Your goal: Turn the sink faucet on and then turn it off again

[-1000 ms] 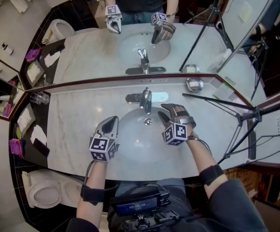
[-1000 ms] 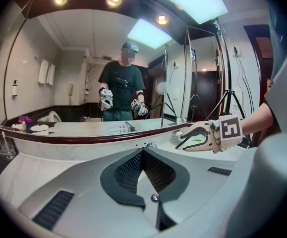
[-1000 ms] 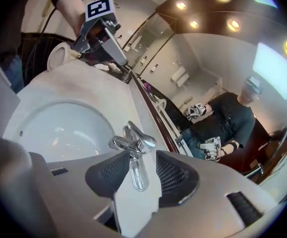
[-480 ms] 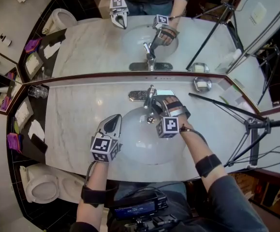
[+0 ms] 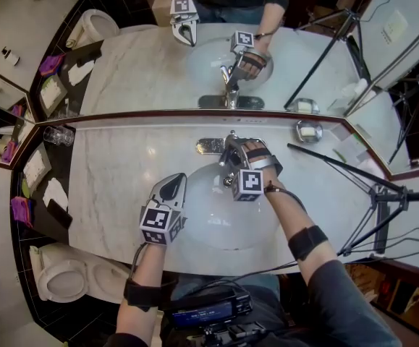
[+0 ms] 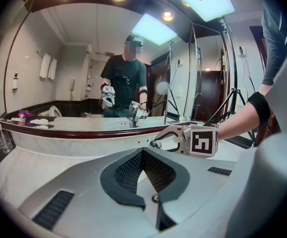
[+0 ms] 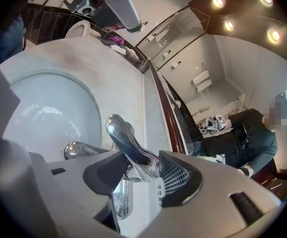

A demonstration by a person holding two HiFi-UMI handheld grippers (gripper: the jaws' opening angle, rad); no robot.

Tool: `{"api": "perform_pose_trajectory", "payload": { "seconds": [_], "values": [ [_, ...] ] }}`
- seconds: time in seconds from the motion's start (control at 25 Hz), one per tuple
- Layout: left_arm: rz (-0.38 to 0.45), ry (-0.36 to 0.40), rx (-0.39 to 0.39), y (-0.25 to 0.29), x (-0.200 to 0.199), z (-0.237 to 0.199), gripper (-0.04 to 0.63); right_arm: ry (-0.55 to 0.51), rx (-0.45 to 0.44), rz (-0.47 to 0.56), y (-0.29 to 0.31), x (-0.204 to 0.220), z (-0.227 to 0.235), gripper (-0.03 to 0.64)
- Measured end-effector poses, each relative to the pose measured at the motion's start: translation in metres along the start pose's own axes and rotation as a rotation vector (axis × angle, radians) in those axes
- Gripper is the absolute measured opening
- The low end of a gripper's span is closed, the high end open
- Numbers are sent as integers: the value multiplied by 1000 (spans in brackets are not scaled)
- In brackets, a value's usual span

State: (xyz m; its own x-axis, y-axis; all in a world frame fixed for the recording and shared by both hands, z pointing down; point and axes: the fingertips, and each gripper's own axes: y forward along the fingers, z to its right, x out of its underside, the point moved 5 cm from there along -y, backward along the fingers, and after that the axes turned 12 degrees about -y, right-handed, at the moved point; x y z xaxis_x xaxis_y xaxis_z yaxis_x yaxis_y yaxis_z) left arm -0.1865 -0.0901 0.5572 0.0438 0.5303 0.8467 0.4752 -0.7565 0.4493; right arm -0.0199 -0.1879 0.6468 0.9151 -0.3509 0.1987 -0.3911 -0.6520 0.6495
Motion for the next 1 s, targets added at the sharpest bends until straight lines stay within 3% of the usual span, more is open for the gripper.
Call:
{"api": "perform_pose_trajectory", "payload": {
  "seconds": [0.32, 0.52, 0.76, 1.0],
  "values": [
    [-13, -13, 6, 5, 4, -6, 0, 76, -36, 35, 3, 1, 7, 235],
    [-20, -6, 10, 8, 4, -4, 0, 115, -77, 47, 4, 1, 4, 175],
    [-16, -2, 12, 11, 2, -4, 0, 127, -104, 52, 5, 3, 3, 173],
    [-20, -2, 13, 12, 2, -6, 0, 293, -141, 71, 8, 6, 17, 164]
  ]
}}
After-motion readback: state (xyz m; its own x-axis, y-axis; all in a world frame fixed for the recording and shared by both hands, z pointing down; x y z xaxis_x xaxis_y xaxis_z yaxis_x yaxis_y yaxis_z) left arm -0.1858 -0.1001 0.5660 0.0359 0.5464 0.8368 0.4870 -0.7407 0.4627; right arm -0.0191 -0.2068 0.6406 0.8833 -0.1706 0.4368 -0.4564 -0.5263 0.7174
